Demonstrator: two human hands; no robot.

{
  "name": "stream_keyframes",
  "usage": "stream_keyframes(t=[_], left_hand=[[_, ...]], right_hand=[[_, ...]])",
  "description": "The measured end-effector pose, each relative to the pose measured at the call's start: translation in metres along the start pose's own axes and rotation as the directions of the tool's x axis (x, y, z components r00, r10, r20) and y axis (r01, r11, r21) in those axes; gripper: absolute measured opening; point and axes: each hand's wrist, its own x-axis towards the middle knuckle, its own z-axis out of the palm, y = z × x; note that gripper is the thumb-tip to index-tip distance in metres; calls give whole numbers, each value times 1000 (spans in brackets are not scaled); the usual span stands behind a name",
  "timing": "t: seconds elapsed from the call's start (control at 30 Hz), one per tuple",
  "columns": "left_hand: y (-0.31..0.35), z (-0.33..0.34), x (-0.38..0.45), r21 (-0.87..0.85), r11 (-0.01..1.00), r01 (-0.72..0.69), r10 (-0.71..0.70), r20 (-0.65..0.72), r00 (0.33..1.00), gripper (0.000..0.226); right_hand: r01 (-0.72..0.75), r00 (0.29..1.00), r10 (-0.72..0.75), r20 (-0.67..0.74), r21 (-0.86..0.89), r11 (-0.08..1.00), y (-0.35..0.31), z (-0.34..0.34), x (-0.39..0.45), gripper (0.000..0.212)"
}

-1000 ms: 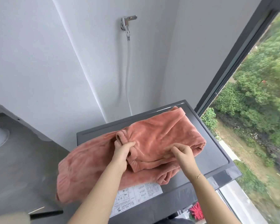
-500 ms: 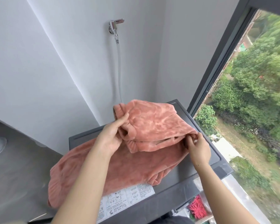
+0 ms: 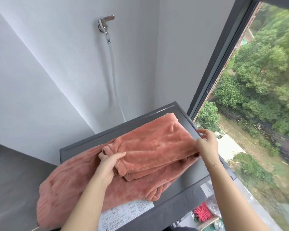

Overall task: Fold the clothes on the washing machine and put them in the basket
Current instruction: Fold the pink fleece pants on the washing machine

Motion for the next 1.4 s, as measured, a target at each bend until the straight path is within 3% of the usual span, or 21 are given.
stream_keyframes(t=[0.03,0.13,0.23,0.33,0.43,0.5,0.57,0.73,0.8,0.87,0.93,1.0,1.1,1.23,1.33,1.4], left_hand=[[2,3,-1,8,1000,12,-12,9,1000,79],[5,8,3,4,1000,28,-28,35,999,78],[12,12,9,-5,995,-103,102,132,986,69],[30,15,-5,-53,973,-226,232,248,941,53],[39,7,-11,-173,956,-238,278,257,926,47],[39,-5,-7,-192,947,-258,295,202,934,55],[35,-16,3,-106,963,-248,262,149,953,68],[6,-29,10,74,997,-15,11,49,999,94],[-4,-29,9,123,991,57,-62,37,997,93],[-9,-27,15,122,991,49,-55,47,997,91],[-13,-22,19,80,997,-17,10,87,996,92],[-14,-14,17,45,997,-69,63,125,990,96],[-14,2,12,19,995,-102,97,185,978,104],[-10,32,6,-25,994,-103,106,245,964,112],[-7,56,3,-53,992,-118,129,289,949,110],[-5,64,4,-74,990,-122,138,264,955,106]], right_hand=[[-2,1000,2,-11,-22,1000,-10,3,7,25],[-22,993,35,112,-117,993,-39,20,33,49],[32,980,10,201,-205,978,-59,46,60,41],[50,955,-25,297,-77,996,-70,77,79,8],[-7,913,11,407,-14,1000,-58,96,90,24],[-23,932,-1,363,62,998,-49,97,90,35],[-44,955,-11,295,179,983,-45,90,88,47],[26,981,-56,184,163,986,-42,68,56,41],[141,974,-155,167,91,986,-34,65,25,35],[332,939,-313,146,-136,933,-17,70,-2,29],[427,904,-392,172,-426,798,11,75,-23,36],[442,892,-399,211,-584,681,36,74,-25,51],[447,883,-414,221,-664,600,48,69,-2,60],[435,886,-412,214,-692,576,48,57,34,62],[433,887,-413,209,-690,580,46,44,59,56],[433,892,-407,198,-636,639,41,40,66,48]])
